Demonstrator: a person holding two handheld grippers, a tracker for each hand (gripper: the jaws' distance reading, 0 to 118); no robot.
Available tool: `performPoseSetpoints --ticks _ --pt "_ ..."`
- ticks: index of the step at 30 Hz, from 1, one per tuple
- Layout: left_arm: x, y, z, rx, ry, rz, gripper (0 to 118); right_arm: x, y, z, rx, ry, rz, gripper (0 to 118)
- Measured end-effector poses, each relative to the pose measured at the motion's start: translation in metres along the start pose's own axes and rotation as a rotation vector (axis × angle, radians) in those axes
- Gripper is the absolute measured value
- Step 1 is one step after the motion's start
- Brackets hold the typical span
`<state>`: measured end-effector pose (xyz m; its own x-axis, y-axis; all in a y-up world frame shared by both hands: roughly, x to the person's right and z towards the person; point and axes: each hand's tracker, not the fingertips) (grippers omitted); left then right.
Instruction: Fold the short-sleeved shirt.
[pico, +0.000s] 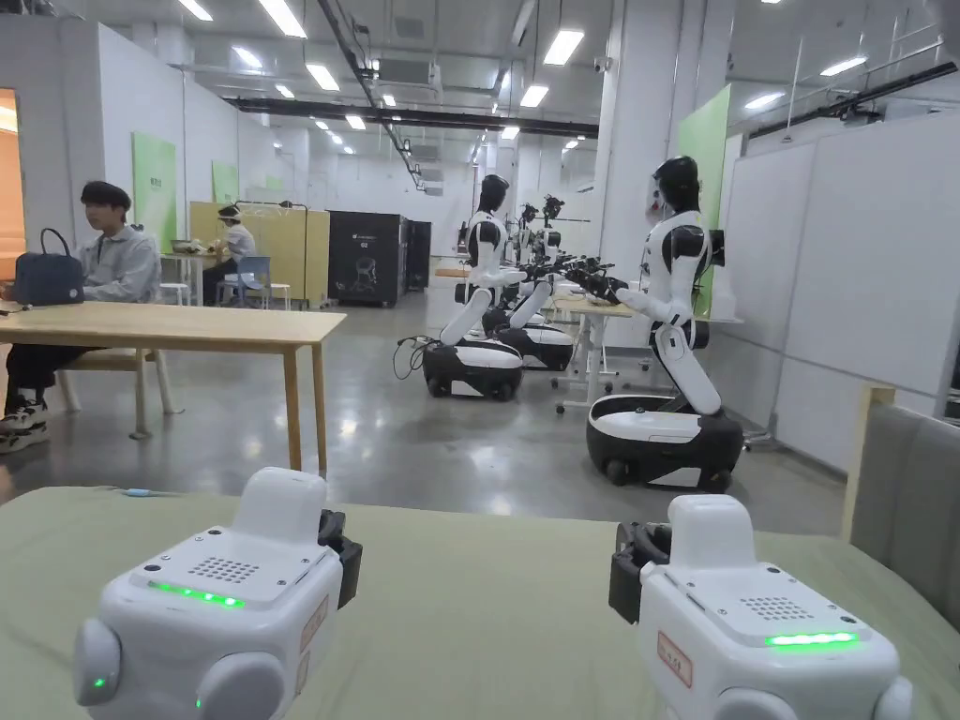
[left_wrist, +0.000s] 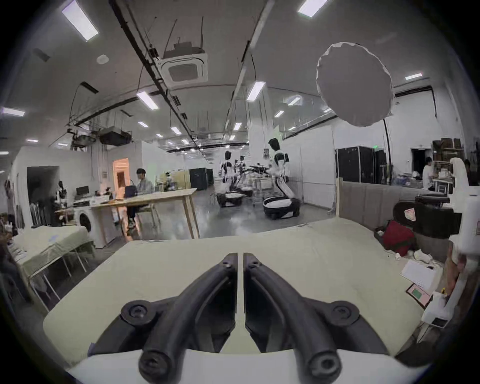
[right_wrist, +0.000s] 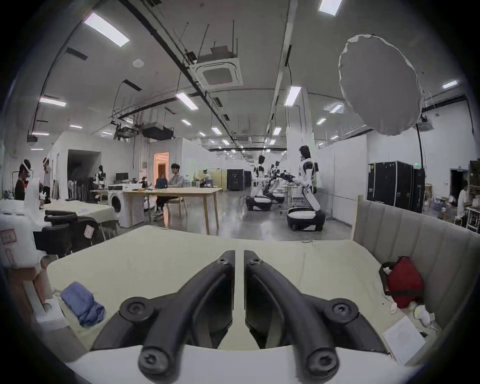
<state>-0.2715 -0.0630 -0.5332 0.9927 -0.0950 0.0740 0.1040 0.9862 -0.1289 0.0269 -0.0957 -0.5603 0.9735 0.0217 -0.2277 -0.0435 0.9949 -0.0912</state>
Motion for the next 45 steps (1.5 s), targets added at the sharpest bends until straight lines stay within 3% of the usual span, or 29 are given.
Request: performPoseSetpoints --ticks 3,5,7,9,14,18,21,28,34,45 --pt "-0.002 -0.002 -0.001 -0.004 0.008 0.006 54 0.001 -0.005 -0.002 -0.009 0.004 -0.009 44" --pt "-0.003 -0.003 -0.001 -0.005 0.009 0.009 99 0.000 -0.007 -0.003 -0.015 0.008 -0.011 74" --pt "-0.004 -0.005 -0.001 -0.008 -0.003 0.018 114 -0.002 -0.010 -0.004 -0.022 0.007 -0.004 101" --pt "-0.002 -0.008 -0.001 -0.005 -0.015 0.020 117 -0.003 -0.013 -0.004 -0.017 0.006 -0.001 112" --pt "0.000 -0.010 -0.002 0.000 -0.006 0.012 118 -0.006 -0.015 -0.004 -0.024 0.022 0.010 118" --pt "-0.003 -0.012 0.000 0.003 -0.022 0.039 118 -0.006 -0.014 -0.006 -0.063 0.025 -0.016 118" --pt "-0.005 -0.012 0.002 0.009 -0.015 0.042 118 -0.003 -0.011 -0.006 -0.058 -0.002 -0.096 118" --pt "-0.009 -0.015 0.007 0.016 -0.008 0.058 118 0.000 -0.005 0.001 -0.032 -0.008 -0.111 118" --pt "-0.009 -0.016 0.007 0.015 -0.010 0.068 118 -0.011 -0.002 0.006 -0.046 -0.084 -0.080 118" --pt "-0.005 -0.016 0.011 0.025 -0.010 0.069 118 -0.007 0.004 0.014 -0.051 -0.034 -0.140 118"
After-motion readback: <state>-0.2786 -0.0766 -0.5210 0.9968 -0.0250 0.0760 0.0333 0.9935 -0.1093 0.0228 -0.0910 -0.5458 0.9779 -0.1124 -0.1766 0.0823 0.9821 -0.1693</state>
